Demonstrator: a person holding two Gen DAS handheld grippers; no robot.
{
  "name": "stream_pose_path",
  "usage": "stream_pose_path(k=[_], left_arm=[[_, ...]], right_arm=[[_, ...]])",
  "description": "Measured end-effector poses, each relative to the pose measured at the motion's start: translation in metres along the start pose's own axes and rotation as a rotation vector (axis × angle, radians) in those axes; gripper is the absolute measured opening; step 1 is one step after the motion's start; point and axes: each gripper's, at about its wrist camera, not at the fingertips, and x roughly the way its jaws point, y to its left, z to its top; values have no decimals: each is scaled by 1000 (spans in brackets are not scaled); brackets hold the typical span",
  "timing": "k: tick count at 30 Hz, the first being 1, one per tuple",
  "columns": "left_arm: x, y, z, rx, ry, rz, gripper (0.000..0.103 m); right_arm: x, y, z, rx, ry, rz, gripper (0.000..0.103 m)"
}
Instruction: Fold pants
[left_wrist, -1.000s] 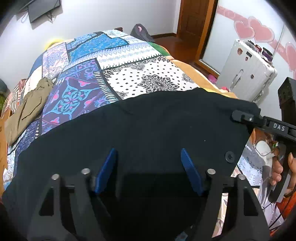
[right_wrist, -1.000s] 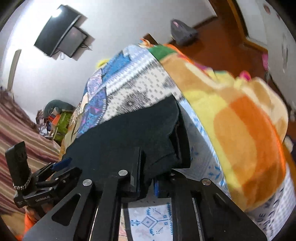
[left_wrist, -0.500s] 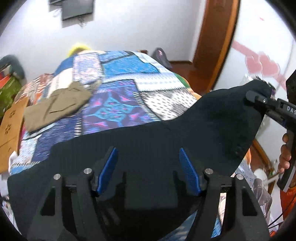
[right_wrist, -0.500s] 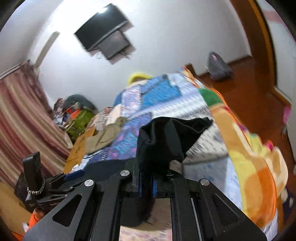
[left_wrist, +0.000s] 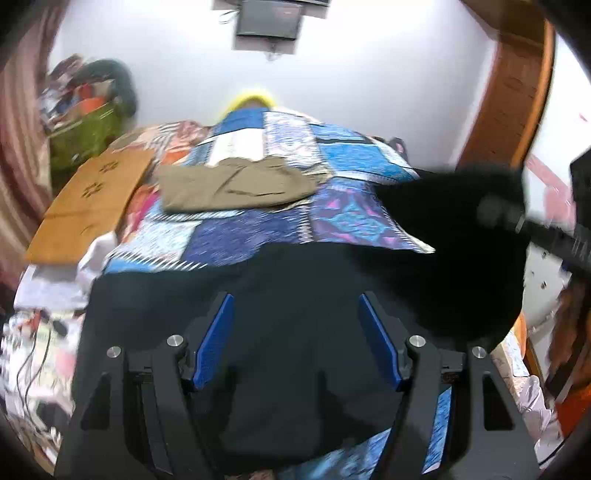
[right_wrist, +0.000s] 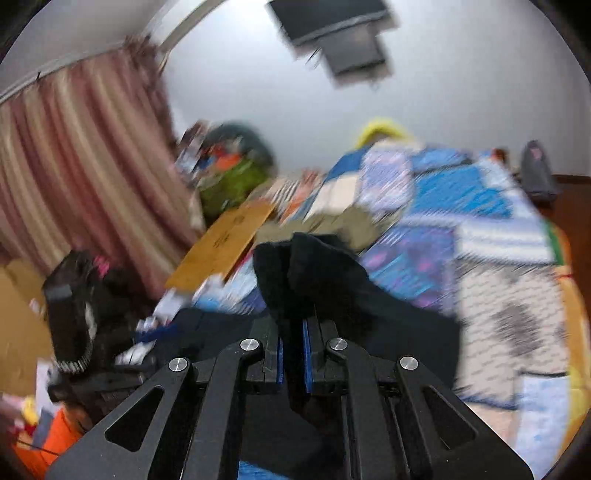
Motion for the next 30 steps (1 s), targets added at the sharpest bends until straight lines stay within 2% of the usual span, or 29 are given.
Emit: stream_pose_path(k=[3,6,9,11,14,18,21,24,26,28,30], left_arm=[[-4,18,-9,-44,9,20,69],[-5,29,-17,-75,23,35,69],[-4,32,-21,-79,30,39,69],[-2,30,-18,-74,28,36,69],[1,19,-8,-53,20,19,69],[14,-2,10,-3,21,-26,69],[31,-17,21,12,52,-58,69],[60,-40,34,42,101,-100,68],[77,-56,39,73,131,-116,58],[95,-70,41,101,170,-137,35],[113,-82,41,120,216,-171,28]], right_arm=[[43,22,-31,-45,139,38,7],[75,35,-64,-75,268,40,12],[82,40,-80,-90,331,15,23],[77,41,-77,-89,337,38,35],[63,40,-68,-105,321,41,44],[37,27,-45,-117,240,17,47],[20,7,-27,-126,176,-47,47],[18,-19,-16,-142,157,-139,47],[24,-36,-14,-148,155,-181,47],[35,-52,-15,-145,170,-187,45],[39,-61,-19,-145,178,-184,36]])
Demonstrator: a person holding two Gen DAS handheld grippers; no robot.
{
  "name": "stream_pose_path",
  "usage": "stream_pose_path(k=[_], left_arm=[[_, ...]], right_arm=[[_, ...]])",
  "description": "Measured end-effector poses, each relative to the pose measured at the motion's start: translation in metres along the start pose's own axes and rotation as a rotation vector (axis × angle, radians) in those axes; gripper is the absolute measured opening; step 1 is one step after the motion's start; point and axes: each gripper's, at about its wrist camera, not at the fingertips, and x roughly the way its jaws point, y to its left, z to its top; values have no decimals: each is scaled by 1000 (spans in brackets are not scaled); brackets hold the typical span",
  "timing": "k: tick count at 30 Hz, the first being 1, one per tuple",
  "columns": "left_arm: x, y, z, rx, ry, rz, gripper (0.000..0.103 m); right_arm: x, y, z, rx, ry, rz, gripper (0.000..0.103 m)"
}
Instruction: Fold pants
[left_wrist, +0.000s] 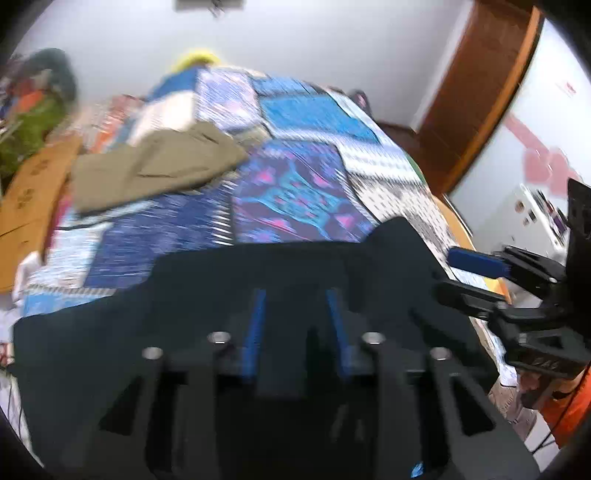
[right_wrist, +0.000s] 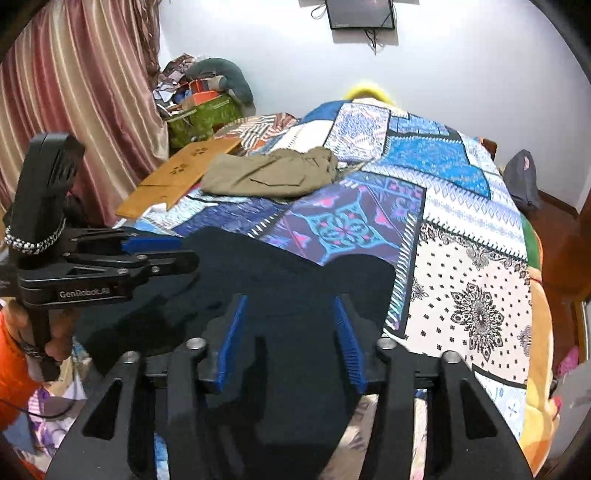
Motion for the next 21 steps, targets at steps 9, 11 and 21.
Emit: stream_pose_path(k=[9,11,21], left_arm=[[55,8,-5,7,115,103,16],[54,15,-6,7,106,133,9],[42,10,-16,79,68,239,8]], right_arm=[[18,-14,-38,-33,101,18,23],[11,-13,-42,-44,104,10,23],[-20,-11,-71,-19,135,-9,22]])
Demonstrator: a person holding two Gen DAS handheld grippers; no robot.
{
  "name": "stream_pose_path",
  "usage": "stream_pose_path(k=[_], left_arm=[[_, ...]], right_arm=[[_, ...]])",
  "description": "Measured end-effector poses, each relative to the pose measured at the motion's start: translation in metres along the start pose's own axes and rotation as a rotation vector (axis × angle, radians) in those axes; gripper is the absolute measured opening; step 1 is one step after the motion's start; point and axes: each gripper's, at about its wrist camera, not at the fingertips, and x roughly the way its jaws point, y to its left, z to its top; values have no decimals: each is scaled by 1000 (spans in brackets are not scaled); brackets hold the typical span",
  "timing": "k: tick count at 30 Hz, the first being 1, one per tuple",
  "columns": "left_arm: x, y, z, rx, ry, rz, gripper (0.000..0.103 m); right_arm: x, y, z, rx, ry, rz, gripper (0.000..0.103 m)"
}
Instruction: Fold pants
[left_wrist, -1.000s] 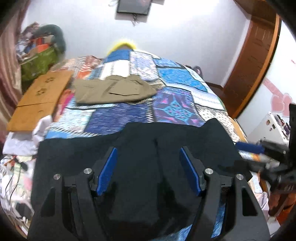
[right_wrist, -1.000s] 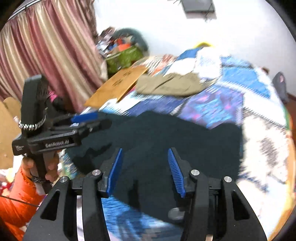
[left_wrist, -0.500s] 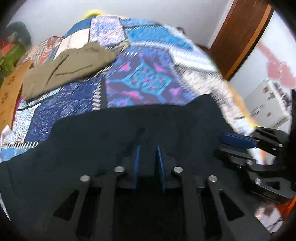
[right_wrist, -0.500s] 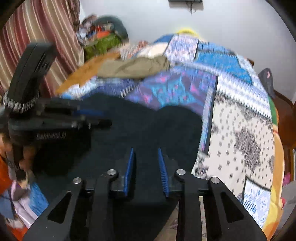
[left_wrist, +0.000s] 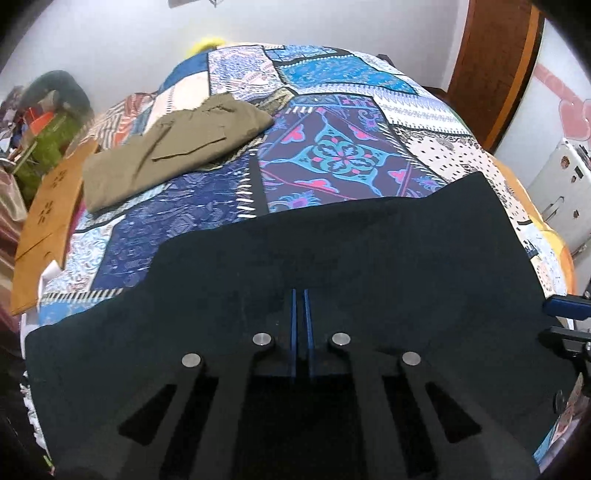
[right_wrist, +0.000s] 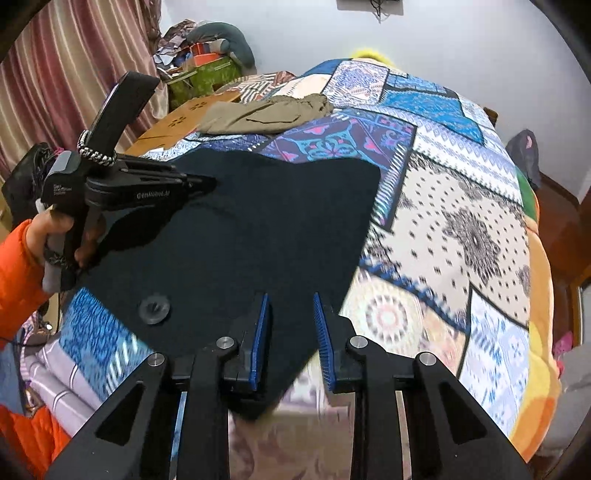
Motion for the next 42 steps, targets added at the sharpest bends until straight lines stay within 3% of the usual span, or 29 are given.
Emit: stream_pose_path(k=[2,5,8,10,15,20,26,31,35,42], left_arm=[[-8,11,-2,-20,-8,39,9],[-34,36,-14,-75,-41,17,12],[-69,60,-33,-124,-92,60,35],[-92,76,-47,-163,-139,96,56],[-140,123,-92,-281,-192,152,59],[-155,158,-140,-411,-184,148,66],[-144,185,-197,-610,-132,68,74],[-127,198,-233,-794,-108,-83,74],[-111,197,-237,-836,-106,-162,74],[-87,210,-214,-843,-118,-194,74]], right_arm=[[-5,-2,-4,10,13,-4,22],[-15,-7,-7,45,27,1,22],[-29,-6,0,50,4,-25,22],[-41,2,11,34,-39,-24,23],[-53,33,43,-31,-129,9,23],[-35,73,67,-103,-152,60,24],[11,118,73,-169,-85,123,26],[50,136,63,-198,11,132,27],[66,138,54,-200,71,118,28],[64,130,50,-167,76,157,28]])
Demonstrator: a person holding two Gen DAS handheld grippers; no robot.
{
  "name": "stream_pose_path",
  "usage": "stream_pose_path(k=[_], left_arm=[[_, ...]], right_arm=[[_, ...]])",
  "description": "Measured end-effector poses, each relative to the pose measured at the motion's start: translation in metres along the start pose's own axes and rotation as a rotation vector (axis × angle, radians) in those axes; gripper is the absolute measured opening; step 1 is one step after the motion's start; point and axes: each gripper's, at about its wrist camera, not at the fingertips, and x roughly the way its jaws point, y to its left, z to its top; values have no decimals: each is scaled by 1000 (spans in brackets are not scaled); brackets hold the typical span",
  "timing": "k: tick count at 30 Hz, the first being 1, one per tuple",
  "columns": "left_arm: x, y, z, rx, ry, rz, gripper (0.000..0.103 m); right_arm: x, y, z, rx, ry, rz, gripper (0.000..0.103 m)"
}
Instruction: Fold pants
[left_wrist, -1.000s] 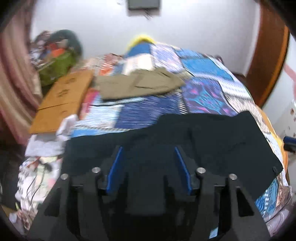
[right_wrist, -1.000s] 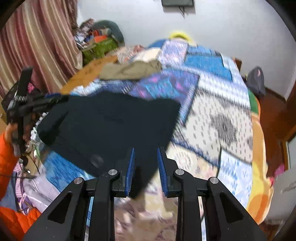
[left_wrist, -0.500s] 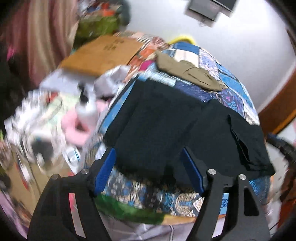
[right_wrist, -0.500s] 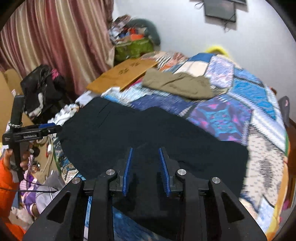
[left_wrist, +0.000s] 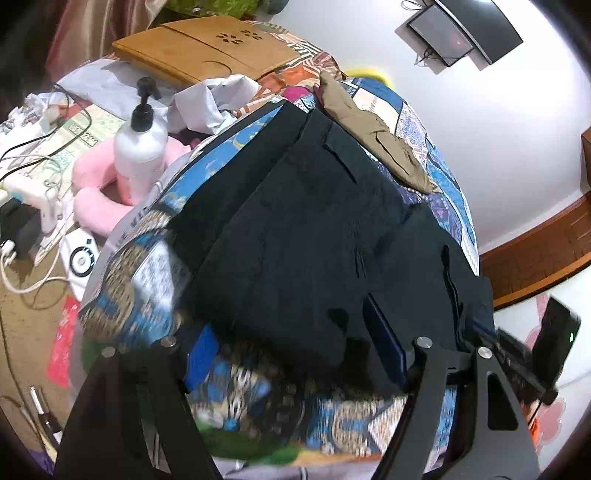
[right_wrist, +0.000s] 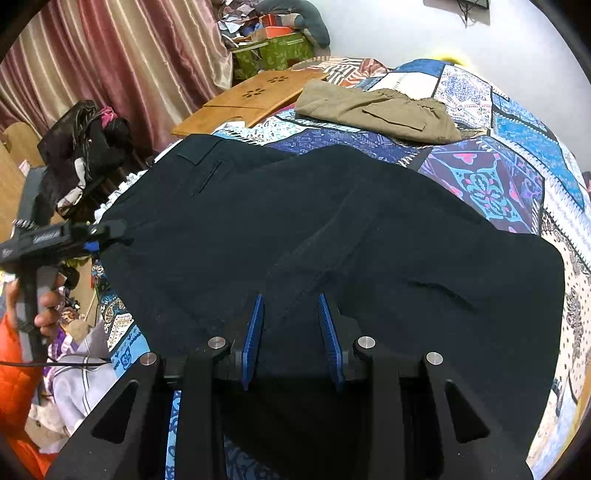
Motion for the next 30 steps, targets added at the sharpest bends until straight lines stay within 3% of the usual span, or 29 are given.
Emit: stream_pose_path(k=[4,7,10,17,22,30], left_arm=[[14,-2,13,13,-8,48,70],[17,-9,18,59,-35,162,45],[14,-16,17,100,-63,189,36],[-15,-67,13,346,-188,297,23],[-47,-115,19,482,-283,267,20],[-66,-194,20,649,-366,178,18]], right_arm=[[2,-1,-1,3,-1,9,28],[2,-2,0,11,-1,20,28],[2,-2,0,12,-3,25,28],[-8,-8,3,53,-15,27,29],[-35,-20,0,90,-69,7,34],[-84,-73,-33,227,-131,-113,36]])
